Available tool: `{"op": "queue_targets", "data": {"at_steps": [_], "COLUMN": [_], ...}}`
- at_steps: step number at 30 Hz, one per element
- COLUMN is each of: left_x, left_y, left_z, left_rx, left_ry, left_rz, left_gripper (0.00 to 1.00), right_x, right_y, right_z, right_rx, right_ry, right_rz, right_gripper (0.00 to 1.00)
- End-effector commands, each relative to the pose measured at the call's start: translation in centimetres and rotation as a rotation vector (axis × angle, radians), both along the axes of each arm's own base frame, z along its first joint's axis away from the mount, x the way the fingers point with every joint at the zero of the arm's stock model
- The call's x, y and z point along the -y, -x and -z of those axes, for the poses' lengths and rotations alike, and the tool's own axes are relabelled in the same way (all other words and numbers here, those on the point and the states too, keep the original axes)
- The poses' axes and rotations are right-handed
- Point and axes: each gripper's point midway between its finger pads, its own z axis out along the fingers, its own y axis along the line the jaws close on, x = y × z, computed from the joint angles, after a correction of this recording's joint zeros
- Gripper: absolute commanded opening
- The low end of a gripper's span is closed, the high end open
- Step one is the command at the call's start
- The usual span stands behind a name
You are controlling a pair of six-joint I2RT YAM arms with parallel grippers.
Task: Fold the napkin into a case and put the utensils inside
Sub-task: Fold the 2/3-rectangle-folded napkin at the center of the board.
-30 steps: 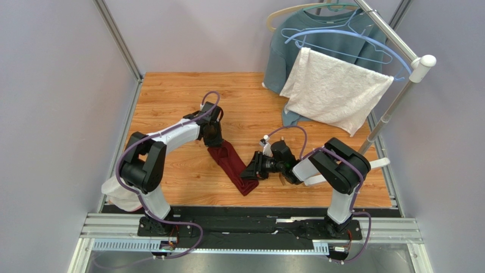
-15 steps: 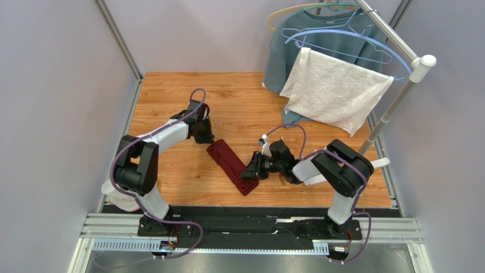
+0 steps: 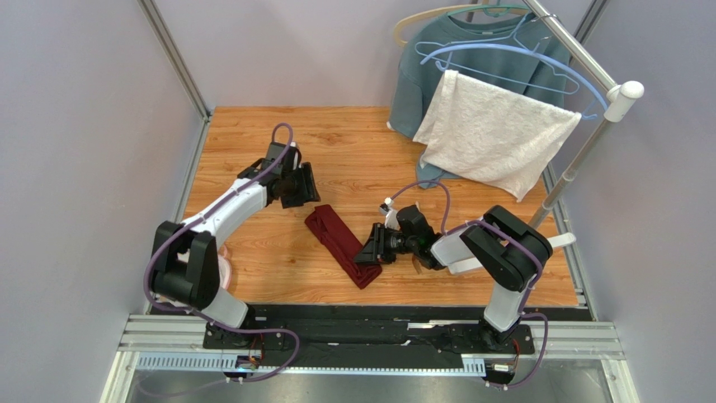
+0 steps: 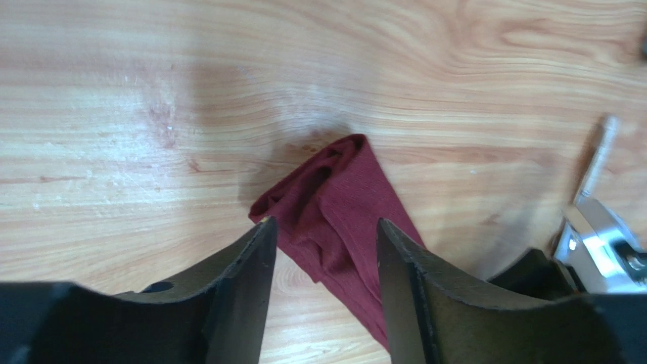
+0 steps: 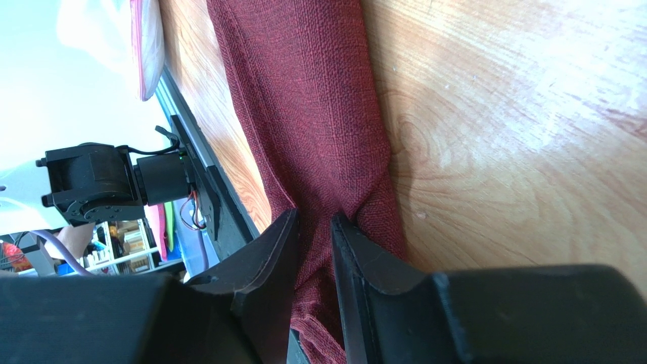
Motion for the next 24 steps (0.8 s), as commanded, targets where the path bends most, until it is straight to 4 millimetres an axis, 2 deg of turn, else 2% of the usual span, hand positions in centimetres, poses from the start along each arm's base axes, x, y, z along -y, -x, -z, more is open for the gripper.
{"op": "queue_targets", "data": {"at_steps": [1,4,6,8,12,15,16,18,19,22,24], "left_x": [0.9,1.8,2.4,2.7,2.5,2.3,2.2,1.6,1.4,0.4,0.5], "left_y": [0.9,1.5,1.7,2.1,2.1,2.0,2.0,1.6,1.4,0.3,-0.1], "left_z": [-1.7,0.0,0.5,1.9,3.2,3.8,3.7,3.5,3.2,3.2,3.3], "left_rx": [0.012,-0.049,-0.065,-0.119,-0.182,-0.2,-0.193,-0.178,-0.167,-0.146,-0.141], "left_ry": [0.078,0.082,0.068,0.039,-0.029,-0.045,-0.05,-0.065,-0.059,-0.057,-0.039], "left_rz": [0.02,0.048,0.062,0.071,0.065,0.058,0.056,0.039,0.034,0.017,0.031], "left_gripper": [0.67,0.73,0.73,0.73,0.71,0.62,0.53,0.42,0.28,0.05,0.0], "right_x": [4.4,4.3,4.3,4.3,4.3,4.4,4.5,4.7,4.8,5.4,5.6], "right_y": [3.0,3.0,3.1,3.2,3.3,3.4,3.4,3.7,3.8,4.2,4.4], "right_z": [7.1,7.1,7.1,7.1,7.1,7.2,7.3,7.5,7.5,7.8,8.1], "right_rx": [-0.125,-0.123,-0.124,-0.121,-0.122,-0.121,-0.126,-0.13,-0.131,-0.134,-0.136], "right_ry": [0.273,0.27,0.269,0.268,0.266,0.269,0.272,0.278,0.28,0.294,0.301], "right_rz": [0.009,0.006,0.003,0.0,-0.001,-0.002,0.0,0.0,-0.003,-0.002,-0.004], "right_gripper": [0.33,0.33,0.32,0.32,0.32,0.32,0.32,0.32,0.32,0.32,0.32]}}
